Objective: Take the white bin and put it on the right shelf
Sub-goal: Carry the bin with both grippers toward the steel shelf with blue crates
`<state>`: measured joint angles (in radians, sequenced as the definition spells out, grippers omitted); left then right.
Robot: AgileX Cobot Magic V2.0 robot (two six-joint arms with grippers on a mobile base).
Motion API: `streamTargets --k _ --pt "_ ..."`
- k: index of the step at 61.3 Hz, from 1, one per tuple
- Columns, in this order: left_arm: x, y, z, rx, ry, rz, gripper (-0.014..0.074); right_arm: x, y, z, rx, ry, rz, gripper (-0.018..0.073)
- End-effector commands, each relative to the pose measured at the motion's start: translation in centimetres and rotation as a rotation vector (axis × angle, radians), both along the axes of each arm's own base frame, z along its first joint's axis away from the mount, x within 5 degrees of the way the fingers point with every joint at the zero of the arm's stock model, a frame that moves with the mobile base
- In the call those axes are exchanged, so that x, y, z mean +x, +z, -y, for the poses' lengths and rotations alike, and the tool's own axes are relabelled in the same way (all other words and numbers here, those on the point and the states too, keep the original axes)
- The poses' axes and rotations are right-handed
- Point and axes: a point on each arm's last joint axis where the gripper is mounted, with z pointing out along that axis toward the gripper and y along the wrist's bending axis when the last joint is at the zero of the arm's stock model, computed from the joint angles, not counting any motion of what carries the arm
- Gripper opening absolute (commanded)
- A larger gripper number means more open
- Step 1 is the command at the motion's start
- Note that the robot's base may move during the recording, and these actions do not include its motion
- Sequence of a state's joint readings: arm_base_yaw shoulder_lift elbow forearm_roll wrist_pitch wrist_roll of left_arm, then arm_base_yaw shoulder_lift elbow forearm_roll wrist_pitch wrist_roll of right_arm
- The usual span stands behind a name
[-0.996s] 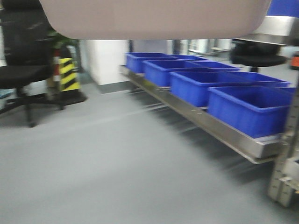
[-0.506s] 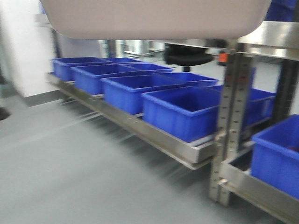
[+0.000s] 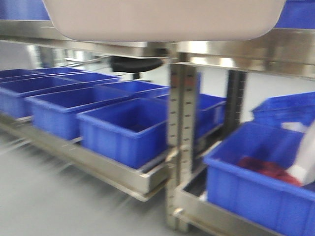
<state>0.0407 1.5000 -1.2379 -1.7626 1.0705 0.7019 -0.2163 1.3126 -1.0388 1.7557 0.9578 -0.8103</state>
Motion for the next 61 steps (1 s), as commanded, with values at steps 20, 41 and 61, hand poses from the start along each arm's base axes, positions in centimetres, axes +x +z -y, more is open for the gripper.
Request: streamTargets --k 20,41,61 --pt "-3.75 3.26 2.07 -0.060 -0.281 0.150 -0.0126 -1.99 3.58 -1.69 0.116 0.160 0.152 0.0066" --pt "-3.74 3.26 2.05 -0.060 -0.280 0.150 -0.0126 -1.94 3.57 -1.65 0.115 0.153 0.151 0.0066" --pt "-3.74 3.26 2.05 -0.060 -0.280 0.150 -0.0126 -1.94 3.57 -1.65 0.115 0.153 0.151 0.0066"
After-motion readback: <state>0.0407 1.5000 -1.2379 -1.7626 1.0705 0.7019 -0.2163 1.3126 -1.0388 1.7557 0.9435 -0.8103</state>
